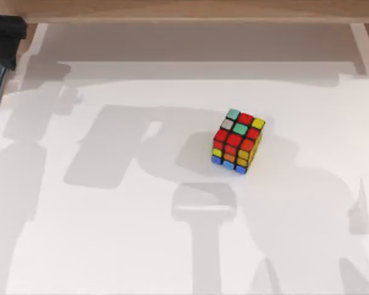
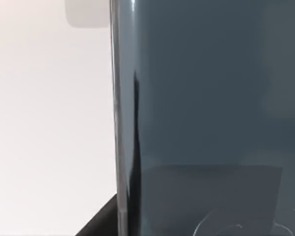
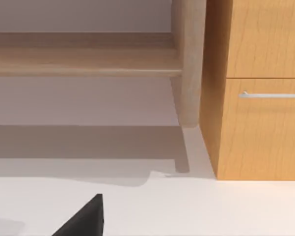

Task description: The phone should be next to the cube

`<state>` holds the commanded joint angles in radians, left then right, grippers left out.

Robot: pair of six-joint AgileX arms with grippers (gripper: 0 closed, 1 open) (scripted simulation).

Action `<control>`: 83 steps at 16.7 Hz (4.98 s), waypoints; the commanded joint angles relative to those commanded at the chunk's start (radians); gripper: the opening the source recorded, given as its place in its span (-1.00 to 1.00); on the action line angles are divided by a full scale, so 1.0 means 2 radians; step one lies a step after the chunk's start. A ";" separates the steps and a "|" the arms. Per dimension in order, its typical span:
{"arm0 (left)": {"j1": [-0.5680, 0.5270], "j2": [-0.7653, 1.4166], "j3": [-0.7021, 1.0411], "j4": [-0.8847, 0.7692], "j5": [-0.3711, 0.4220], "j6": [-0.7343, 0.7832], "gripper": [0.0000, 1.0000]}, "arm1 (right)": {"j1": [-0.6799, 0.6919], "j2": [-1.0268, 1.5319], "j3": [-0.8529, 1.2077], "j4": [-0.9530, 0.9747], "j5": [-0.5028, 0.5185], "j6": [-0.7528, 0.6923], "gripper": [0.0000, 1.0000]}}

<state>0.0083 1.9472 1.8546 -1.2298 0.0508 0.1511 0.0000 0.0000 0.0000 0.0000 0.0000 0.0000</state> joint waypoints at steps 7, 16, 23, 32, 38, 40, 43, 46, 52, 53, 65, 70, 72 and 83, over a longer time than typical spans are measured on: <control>-0.136 0.091 0.066 -0.039 -0.001 -0.170 -1.00 | 0.000 0.000 0.000 0.000 0.000 0.000 1.00; -0.261 0.209 0.118 -0.027 -0.026 -0.315 -1.00 | 0.000 0.000 0.000 0.000 0.000 0.000 1.00; -0.261 0.207 0.114 -0.030 -0.023 -0.312 -1.00 | 0.000 0.000 0.000 0.000 0.000 0.000 1.00; -0.280 0.185 0.098 -0.048 -0.010 -0.295 -1.00 | 0.000 0.000 0.000 0.000 0.000 0.000 1.00; -0.293 0.159 0.089 -0.051 -0.001 -0.283 -1.00 | 0.000 0.000 0.000 0.000 0.000 0.000 1.00; -0.296 0.150 0.088 -0.050 0.001 -0.282 -1.00 | 0.000 0.000 0.000 0.000 0.000 0.000 1.00; -0.299 0.140 0.087 -0.044 0.004 -0.281 -1.00 | 0.000 0.000 0.000 0.000 0.000 0.000 1.00; -0.300 0.132 0.088 -0.035 0.005 -0.283 -1.00 | 0.000 0.000 0.000 0.000 0.000 0.000 1.00; -0.294 0.129 0.085 -0.007 0.000 -0.291 -1.00 | 0.000 0.000 0.000 0.000 0.000 0.000 1.00; -0.293 0.130 0.085 -0.001 -0.001 -0.292 -1.00 | 0.000 0.000 0.000 0.000 0.000 0.000 1.00; -0.264 0.198 0.059 0.063 -0.023 -0.311 -1.00 | 0.000 0.000 0.000 0.000 0.000 0.000 1.00; -0.260 0.226 0.038 0.070 -0.026 -0.313 -1.00 | 0.000 0.000 0.000 0.000 0.000 0.000 1.00; -0.260 0.226 0.038 0.070 -0.026 -0.313 -1.00 | 0.000 0.000 0.000 0.000 0.000 0.000 1.00; -0.260 0.226 0.038 0.070 -0.026 -0.313 0.36 | 0.000 0.000 0.000 0.000 0.000 0.000 1.00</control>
<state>-0.5118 2.3990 1.9305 -1.0905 -0.0006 -0.4758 0.0000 0.0000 0.0000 0.0000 0.0000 0.0000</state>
